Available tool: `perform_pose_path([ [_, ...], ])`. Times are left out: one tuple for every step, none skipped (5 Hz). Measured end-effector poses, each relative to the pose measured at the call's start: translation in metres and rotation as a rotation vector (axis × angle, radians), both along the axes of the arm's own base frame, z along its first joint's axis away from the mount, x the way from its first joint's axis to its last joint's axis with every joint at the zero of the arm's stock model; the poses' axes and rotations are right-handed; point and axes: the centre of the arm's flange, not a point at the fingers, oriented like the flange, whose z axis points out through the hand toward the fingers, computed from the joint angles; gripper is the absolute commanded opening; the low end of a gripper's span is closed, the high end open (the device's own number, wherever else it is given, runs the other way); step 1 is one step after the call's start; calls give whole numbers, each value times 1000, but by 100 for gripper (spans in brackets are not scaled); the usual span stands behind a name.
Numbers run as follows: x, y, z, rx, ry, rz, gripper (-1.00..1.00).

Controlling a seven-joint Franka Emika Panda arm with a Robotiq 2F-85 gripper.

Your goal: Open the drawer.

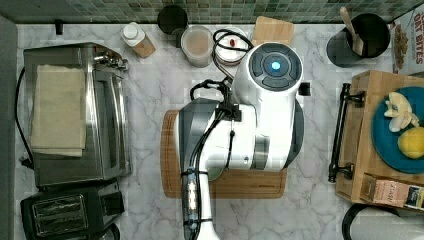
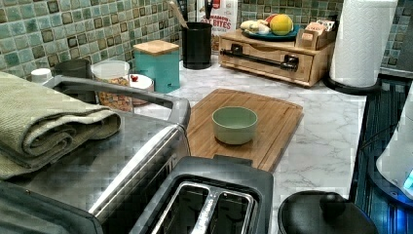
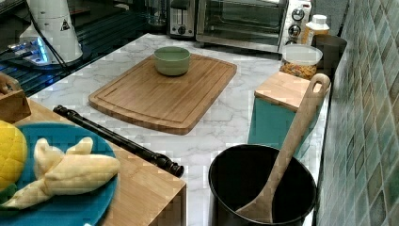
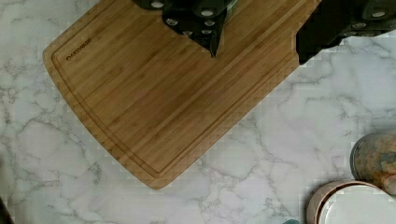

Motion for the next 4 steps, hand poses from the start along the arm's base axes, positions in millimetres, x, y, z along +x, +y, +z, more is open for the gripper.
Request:
perform_pose_path([
  [0,0,-3,0,-4,-1,100],
  [-1,0,-7,1,14,1,100],
  [-1,-4,-10,-38,17,34,100],
  [3,-14,-11,-73,-27,172,100],
])
